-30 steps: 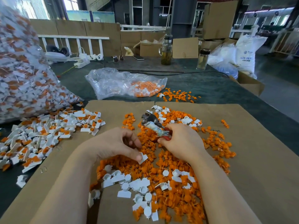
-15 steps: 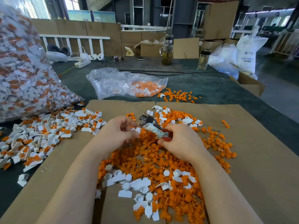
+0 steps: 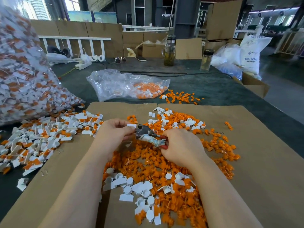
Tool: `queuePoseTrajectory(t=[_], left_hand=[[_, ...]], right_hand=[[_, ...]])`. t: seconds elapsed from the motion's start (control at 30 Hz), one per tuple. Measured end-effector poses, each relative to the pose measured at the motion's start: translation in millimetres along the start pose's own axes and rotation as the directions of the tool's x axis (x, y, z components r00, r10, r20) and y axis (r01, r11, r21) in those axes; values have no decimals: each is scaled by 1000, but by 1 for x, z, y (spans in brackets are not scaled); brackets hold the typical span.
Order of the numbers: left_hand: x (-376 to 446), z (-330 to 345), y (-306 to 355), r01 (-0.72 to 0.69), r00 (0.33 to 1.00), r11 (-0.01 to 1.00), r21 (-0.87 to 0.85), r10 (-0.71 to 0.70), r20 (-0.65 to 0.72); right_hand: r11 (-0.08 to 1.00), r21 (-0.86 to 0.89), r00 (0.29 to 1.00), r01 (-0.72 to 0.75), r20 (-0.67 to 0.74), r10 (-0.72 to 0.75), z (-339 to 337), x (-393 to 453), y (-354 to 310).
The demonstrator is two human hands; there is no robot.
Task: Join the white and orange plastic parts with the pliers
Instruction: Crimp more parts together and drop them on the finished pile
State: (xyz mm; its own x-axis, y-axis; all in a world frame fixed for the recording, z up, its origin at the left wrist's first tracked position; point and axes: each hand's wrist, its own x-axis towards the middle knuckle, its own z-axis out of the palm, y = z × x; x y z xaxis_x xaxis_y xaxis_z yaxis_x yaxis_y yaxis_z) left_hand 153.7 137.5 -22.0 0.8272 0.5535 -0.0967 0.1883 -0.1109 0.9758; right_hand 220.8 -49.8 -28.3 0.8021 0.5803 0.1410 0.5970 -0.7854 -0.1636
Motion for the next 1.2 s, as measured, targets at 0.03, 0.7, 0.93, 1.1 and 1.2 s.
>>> queuePoseTrajectory(t=[0.03, 0.7, 0.93, 1.1, 1.2], left_hand=[[0, 0, -1, -9, 1000, 1000, 12, 9, -16], [-15, 29, 12, 47, 999, 971, -233, -45, 12], [-27, 43, 20, 76, 992, 943, -324, -38, 121], [-31, 50, 20, 62, 991, 926, -371, -12, 135], [-31, 50, 20, 66, 992, 903, -424, -16, 122]], right_hand=[[1000, -4, 1000, -12, -8, 12, 0, 0, 0], [826, 560, 930, -70, -262, 257, -5, 3, 2], [591, 801, 920, 92, -295, 258, -15, -3, -7], [625, 774, 906, 101, -331, 264, -11, -2, -6], [669, 739, 894, 80, -350, 279, -8, -1, -7]])
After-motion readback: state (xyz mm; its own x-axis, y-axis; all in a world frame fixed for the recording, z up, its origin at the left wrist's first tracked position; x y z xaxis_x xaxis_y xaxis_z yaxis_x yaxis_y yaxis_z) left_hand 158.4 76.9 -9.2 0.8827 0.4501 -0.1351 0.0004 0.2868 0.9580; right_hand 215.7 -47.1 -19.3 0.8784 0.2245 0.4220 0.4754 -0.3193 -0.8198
